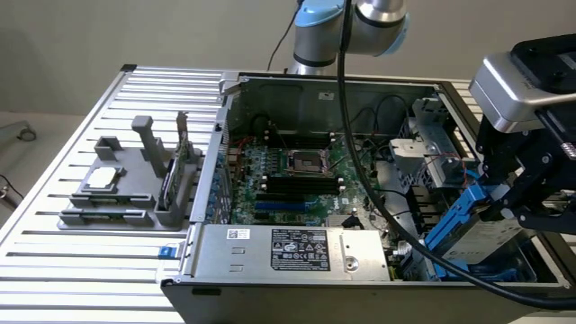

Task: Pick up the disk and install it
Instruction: 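Insert the disk into the insertion slot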

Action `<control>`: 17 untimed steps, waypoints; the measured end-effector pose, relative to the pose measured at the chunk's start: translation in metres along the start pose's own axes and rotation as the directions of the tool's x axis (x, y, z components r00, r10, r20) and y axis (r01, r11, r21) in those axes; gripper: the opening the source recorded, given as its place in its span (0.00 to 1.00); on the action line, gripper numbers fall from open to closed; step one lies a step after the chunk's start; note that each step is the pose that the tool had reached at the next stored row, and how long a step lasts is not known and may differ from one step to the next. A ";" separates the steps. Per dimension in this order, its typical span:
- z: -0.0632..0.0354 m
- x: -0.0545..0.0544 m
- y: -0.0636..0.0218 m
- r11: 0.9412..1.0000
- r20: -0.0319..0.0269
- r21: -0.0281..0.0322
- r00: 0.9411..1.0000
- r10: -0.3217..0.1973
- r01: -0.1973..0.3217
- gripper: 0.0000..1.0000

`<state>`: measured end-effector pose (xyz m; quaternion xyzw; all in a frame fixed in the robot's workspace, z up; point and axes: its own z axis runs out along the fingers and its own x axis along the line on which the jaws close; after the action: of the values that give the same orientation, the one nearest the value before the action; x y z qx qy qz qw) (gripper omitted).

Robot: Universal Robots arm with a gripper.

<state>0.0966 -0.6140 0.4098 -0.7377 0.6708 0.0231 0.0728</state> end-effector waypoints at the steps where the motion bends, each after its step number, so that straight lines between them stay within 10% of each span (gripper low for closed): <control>1: 0.0000 0.000 0.0001 1.000 0.000 0.000 1.000 -0.003 0.003 0.32; 17: -0.0010 0.006 0.0023 0.998 0.007 -0.007 0.998 -0.055 0.055 0.38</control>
<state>0.0948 -0.6200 0.4098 -0.7562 0.6498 0.0259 0.0731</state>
